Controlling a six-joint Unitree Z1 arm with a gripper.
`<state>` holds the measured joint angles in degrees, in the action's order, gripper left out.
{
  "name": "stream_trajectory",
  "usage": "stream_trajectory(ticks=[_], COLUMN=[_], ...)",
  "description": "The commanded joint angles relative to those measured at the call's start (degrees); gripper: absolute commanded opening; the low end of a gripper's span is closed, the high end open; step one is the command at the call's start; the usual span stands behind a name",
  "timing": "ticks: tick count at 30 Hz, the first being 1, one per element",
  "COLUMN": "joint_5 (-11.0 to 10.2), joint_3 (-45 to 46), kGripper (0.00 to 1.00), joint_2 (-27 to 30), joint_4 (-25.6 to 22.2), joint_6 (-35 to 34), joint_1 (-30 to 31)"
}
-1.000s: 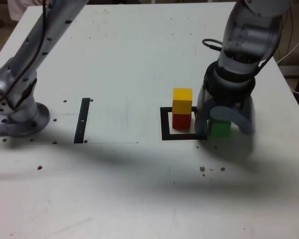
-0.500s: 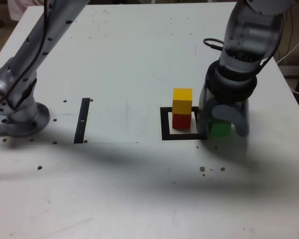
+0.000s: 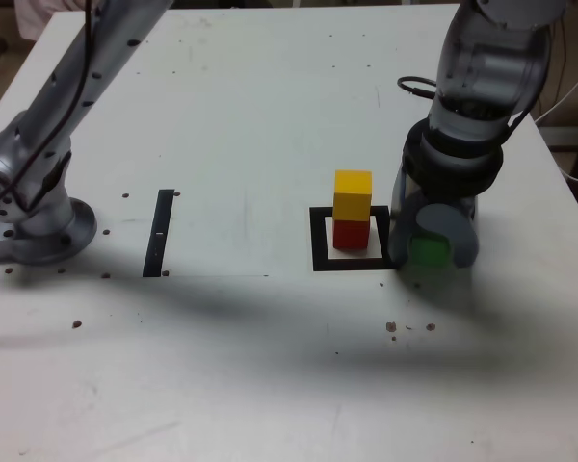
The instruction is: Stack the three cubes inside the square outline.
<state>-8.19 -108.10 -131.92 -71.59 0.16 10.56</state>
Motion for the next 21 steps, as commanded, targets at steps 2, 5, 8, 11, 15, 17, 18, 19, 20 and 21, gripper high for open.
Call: stream_trajectory(ticks=[2,5,8,11,15,17,18,19,20,21], joint_5=[-0.1,0.0,0.0,-0.4,-1.1,-1.5,-1.6,-1.9,-2.1,-2.5], joint_3=[-0.2,-0.3,-0.4,-0.6,-1.0,-1.2,-1.2,-1.1,-1.0,-0.8], kGripper=[0.17,0.17,0.17,0.17,0.17,0.17,0.17,0.17,0.17,0.17], joint_2=[-0.1,0.4,1.8,4.2,7.7,9.3,10.1,10.9,11.8,12.7], joint_4=[0.3,0.2,0.0,-1.1,-3.6,-5.0,-5.8,-6.6,-7.4,-8.2], joint_6=[0.2,0.2,0.0,-0.3,-0.6,-0.7,-0.7,-0.7,-0.6,-0.6], joint_1=[-0.1,0.0,0.6,1.3,2.0,2.3,2.4,2.4,2.4,2.5])
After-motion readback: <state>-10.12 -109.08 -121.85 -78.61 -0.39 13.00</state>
